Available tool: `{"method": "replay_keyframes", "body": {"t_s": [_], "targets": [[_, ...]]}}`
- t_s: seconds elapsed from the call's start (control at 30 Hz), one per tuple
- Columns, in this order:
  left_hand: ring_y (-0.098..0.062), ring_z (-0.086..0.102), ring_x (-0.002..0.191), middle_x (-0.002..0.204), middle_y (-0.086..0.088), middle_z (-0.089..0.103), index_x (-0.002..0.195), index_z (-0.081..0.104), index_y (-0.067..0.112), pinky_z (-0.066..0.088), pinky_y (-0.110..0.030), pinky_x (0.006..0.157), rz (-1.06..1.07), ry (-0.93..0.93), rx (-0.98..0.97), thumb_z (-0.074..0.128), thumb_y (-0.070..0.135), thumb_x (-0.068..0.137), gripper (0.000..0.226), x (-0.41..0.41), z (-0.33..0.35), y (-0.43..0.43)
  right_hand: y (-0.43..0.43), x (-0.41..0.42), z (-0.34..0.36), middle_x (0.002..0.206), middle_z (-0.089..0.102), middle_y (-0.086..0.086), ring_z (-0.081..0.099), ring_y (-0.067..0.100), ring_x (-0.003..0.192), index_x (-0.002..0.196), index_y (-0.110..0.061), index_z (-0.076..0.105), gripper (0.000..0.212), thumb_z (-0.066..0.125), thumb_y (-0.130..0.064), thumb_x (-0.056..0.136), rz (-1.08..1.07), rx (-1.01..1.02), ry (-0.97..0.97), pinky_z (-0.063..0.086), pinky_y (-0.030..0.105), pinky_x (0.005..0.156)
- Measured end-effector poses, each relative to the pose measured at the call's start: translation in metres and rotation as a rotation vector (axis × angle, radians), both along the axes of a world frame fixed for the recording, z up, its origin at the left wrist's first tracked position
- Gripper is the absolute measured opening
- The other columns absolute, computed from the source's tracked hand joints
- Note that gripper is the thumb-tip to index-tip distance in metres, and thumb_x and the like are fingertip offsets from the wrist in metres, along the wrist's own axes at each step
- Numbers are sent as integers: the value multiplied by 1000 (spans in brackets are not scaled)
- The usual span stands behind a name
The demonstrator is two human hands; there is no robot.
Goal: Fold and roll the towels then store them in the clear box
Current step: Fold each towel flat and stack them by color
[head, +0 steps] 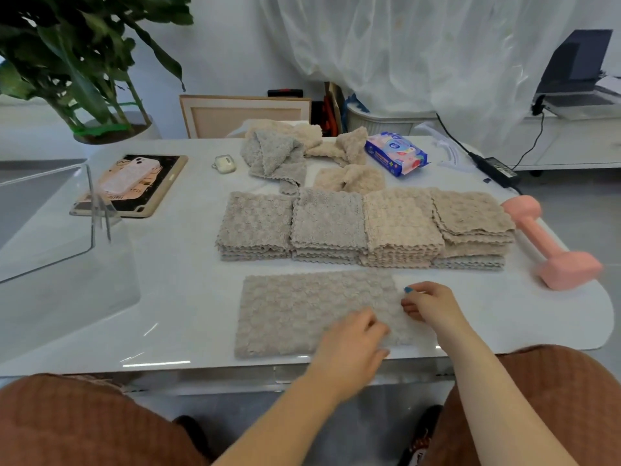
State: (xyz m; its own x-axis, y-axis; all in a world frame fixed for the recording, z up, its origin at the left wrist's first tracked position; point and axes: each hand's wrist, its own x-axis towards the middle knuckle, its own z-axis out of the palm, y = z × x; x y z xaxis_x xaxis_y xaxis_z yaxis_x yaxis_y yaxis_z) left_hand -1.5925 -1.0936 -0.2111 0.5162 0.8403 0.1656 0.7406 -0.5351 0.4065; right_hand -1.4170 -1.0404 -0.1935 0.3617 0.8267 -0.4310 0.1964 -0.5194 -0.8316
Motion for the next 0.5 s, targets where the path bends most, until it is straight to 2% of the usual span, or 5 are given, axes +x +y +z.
{"method": "replay_keyframes", "body": {"t_s": [0.23, 0.3, 0.37, 0.43, 0.5], "targets": [[-15, 59, 58, 74, 5, 58, 82, 65, 28, 42, -26, 47, 52, 270, 130, 79, 56, 58, 40, 47, -16, 15, -9, 26, 15, 77, 65, 21, 65, 24, 65, 102, 4, 59, 14, 47, 2, 94, 22, -96, 154, 56, 23, 54], [-16, 59, 59, 71, 4, 58, 76, 64, 25, 41, -25, 46, 49, 208, 164, 78, 48, 64, 30, 52, -12, 18, -14, 33, 11, 75, 66, 21, 66, 23, 63, 100, 3, 58, 14, 45, 1, 95, -17, -84, 188, 57, 22, 52], [-19, 58, 74, 83, 2, 57, 84, 60, 20, 43, -29, 57, 50, 84, 99, 56, 42, 84, 22, 48, -8, 15, -16, 33, 11, 75, 65, 21, 65, 23, 63, 97, 2, 59, 14, 45, 0, 96, -15, -62, 198, 56, 21, 52], [-19, 51, 84, 90, 1, 52, 91, 52, 18, 42, -36, 71, 56, -121, -129, 42, 34, 96, 20, 35, -2, 9, -12, 30, 12, 78, 66, 20, 64, 23, 65, 95, 0, 61, 13, 49, -6, 95, 35, -45, 163, 57, 24, 56], [-12, 44, 72, 77, 8, 46, 85, 43, 21, 39, -34, 68, 31, -316, -287, 42, 30, 99, 17, 18, 1, -2, -8, 22, 14, 84, 65, 18, 63, 24, 68, 91, -3, 62, 18, 55, -20, 94, 135, -55, 59, 57, 29, 60]]}}
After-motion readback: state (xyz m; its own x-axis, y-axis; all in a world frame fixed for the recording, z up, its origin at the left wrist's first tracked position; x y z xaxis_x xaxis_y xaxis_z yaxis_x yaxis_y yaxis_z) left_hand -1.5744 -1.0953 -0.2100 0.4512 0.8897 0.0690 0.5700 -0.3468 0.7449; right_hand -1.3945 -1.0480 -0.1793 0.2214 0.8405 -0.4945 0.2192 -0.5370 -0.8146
